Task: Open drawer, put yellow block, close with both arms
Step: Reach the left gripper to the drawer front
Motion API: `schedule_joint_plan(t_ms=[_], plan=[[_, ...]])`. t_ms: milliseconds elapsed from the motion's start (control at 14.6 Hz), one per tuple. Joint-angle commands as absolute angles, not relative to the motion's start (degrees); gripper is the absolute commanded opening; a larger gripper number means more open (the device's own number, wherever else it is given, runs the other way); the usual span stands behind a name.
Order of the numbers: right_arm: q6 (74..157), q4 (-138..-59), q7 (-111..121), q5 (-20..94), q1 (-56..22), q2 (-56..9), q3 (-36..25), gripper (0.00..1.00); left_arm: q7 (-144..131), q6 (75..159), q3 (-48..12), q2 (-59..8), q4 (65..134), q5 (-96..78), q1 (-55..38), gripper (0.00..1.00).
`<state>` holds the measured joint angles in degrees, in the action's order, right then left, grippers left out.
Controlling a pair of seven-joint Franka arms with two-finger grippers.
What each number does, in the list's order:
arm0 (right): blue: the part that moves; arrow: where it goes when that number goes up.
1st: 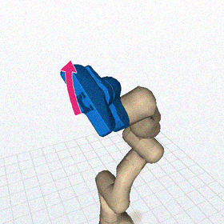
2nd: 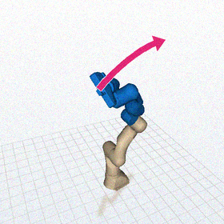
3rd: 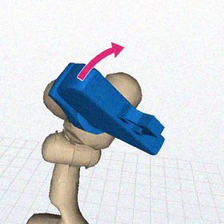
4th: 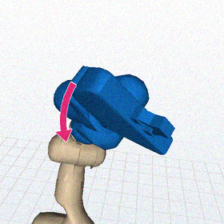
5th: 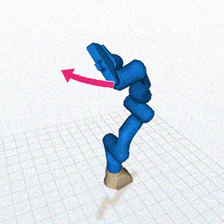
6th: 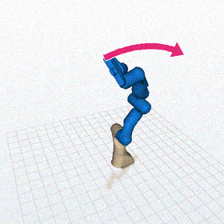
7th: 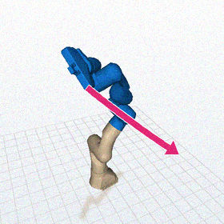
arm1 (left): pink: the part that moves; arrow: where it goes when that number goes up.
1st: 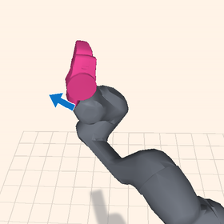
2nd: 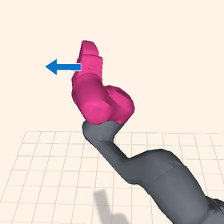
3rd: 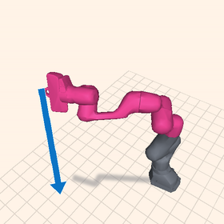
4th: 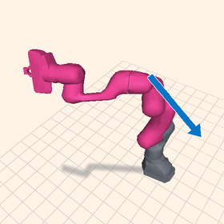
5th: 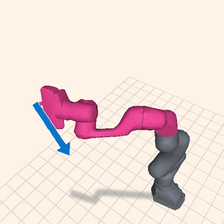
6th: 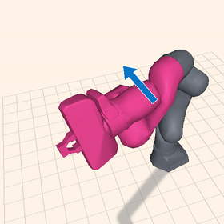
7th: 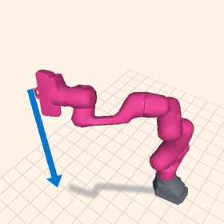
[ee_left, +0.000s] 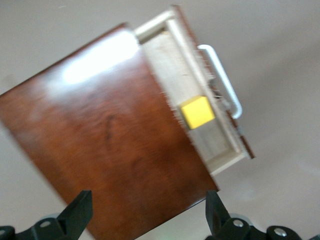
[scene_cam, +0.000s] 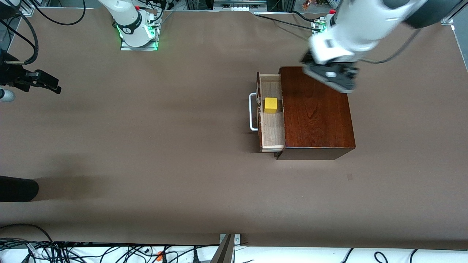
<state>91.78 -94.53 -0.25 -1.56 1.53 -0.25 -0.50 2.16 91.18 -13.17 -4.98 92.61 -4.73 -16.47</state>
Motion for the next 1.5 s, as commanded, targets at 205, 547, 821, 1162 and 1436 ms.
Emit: schedule_joint_plan(t_ms=[205,547,821,1162,1436], plan=[[92.2,-96.15,-0.79,-2.2,2.46,1.05,0.88,1.0,9.46,96.99,-12.39,-23.1,78.48,-4.84,-30.03,1.0],[91.94,-95.36,-0.27,-1.85,2.55,0.27,0.7,1.0,33.43,108.26,-12.39,-30.31,79.01,-5.1,-32.87,1.0],[91.85,-94.75,-0.88,-1.58,2.46,-0.44,0.62,1.0,49.98,114.16,-12.39,-36.29,79.28,-4.75,-33.22,1.0],[91.93,-93.69,-0.97,-1.05,2.55,-0.53,0.44,1.0,55.63,114.08,-12.39,-37.27,83.84,-4.4,-33.05,1.0],[91.76,-93.78,-0.97,-1.05,2.46,-0.7,0.44,1.0,57.13,111.72,-11.87,-36.91,84.99,-4.31,-32.17,1.0]])
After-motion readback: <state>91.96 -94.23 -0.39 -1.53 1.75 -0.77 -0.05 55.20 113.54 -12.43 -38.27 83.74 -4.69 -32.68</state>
